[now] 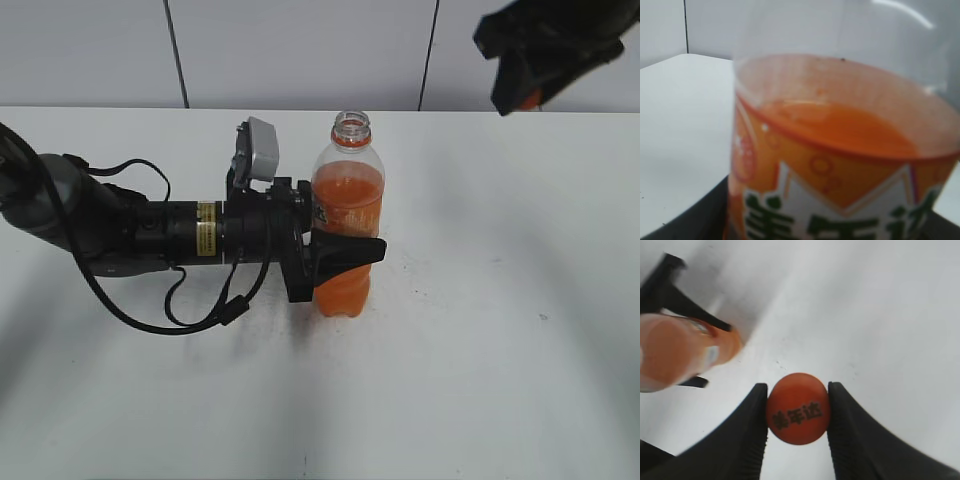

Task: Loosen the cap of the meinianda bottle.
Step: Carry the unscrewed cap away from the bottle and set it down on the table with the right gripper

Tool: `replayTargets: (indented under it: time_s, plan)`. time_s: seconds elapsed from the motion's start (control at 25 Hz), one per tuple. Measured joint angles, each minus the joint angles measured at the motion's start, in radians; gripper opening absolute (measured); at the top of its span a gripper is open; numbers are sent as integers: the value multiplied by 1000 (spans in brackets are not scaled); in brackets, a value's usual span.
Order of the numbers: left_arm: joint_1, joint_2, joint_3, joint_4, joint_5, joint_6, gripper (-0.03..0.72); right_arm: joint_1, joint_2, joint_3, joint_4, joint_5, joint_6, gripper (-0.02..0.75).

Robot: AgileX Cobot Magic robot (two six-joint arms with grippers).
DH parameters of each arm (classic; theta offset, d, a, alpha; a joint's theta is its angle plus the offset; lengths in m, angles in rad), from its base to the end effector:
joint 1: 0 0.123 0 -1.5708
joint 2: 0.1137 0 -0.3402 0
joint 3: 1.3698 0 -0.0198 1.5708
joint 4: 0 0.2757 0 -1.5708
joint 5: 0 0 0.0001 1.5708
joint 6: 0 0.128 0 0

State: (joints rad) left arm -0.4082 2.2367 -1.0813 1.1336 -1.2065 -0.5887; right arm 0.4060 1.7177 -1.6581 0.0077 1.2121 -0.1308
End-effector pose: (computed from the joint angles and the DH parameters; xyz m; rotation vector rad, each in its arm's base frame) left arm 0.3753 -0.2803 0.1172 1.1076 1.4628 -1.1436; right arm 0.3771 0.1631 0.3605 -0.7298 2.6604 0.0846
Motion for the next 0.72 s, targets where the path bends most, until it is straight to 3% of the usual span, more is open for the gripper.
replayTargets:
  time_s: [0.36,0.56,0.72]
  plan:
    - [0,0,0,1,-1,0,426,-265,-29,438,66,-358,58,272]
    - [0,0,0,2,-2,0,426,-322,-23,615,78,-509,64,272]
    - [0,0,0,3,-2,0,426,-344,30,656,77,-569,64,272]
